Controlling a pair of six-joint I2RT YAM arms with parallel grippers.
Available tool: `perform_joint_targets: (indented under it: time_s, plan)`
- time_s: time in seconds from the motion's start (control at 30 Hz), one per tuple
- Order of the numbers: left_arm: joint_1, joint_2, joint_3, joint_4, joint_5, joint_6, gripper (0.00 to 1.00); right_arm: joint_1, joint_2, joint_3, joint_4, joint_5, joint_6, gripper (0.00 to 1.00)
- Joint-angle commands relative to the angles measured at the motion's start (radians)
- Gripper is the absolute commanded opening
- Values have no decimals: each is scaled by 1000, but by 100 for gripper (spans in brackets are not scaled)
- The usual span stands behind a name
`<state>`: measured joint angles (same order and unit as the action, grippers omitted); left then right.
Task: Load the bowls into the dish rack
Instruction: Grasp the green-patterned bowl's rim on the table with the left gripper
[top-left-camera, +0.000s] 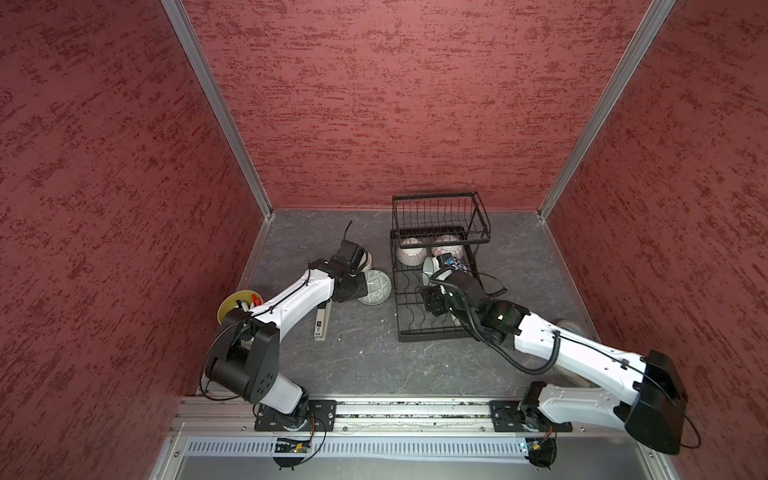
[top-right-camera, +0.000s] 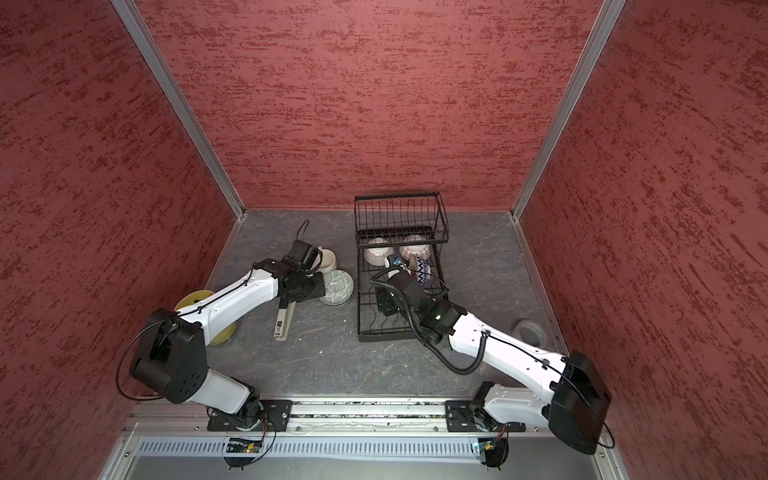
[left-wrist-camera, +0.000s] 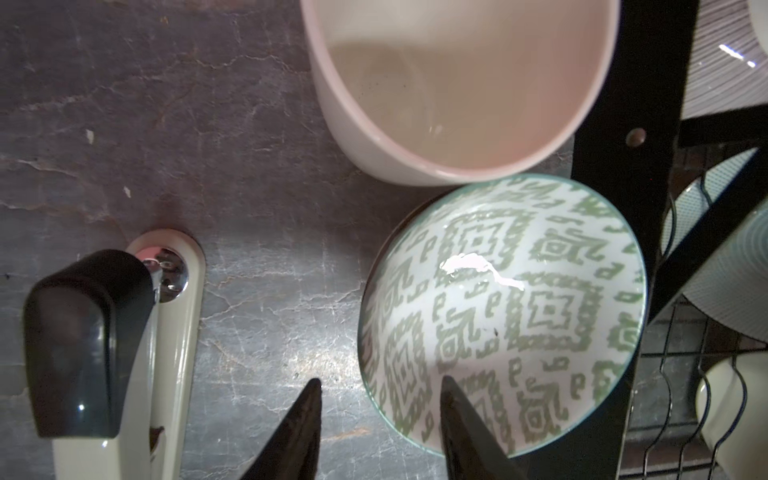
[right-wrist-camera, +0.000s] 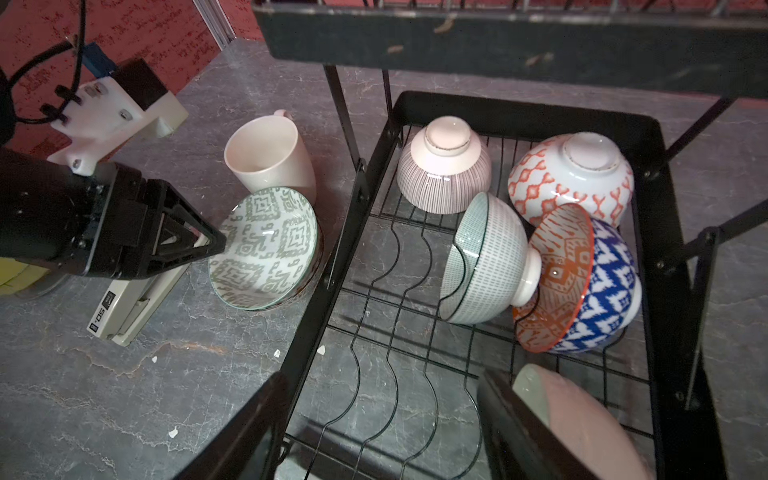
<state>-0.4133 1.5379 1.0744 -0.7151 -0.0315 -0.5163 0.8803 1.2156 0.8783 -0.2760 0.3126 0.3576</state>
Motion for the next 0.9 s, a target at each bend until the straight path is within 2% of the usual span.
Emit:
perform_joint_targets:
  time_s: [0.0, 0.17, 0.4, 0.5, 0.67, 0.87]
  plan:
    - [7, 30, 35, -7, -28, 35, 40, 3, 5, -13, 5, -7, 30, 73]
    - [7, 75, 53, -9, -47, 45, 31, 2, 4, -23, 12, 10, 38, 73]
    - [7, 106, 53, 2, -55, 51, 28, 3, 8, -22, 15, 14, 38, 73]
    - [7, 113, 54, 6, -55, 51, 19, 3, 6, -25, 18, 15, 40, 73]
    - [5, 117, 53, 14, -54, 53, 14, 3, 9, -30, 20, 14, 46, 73]
    - [5, 116, 48, 16, -51, 55, 4, 2, 10, -36, 17, 15, 52, 73]
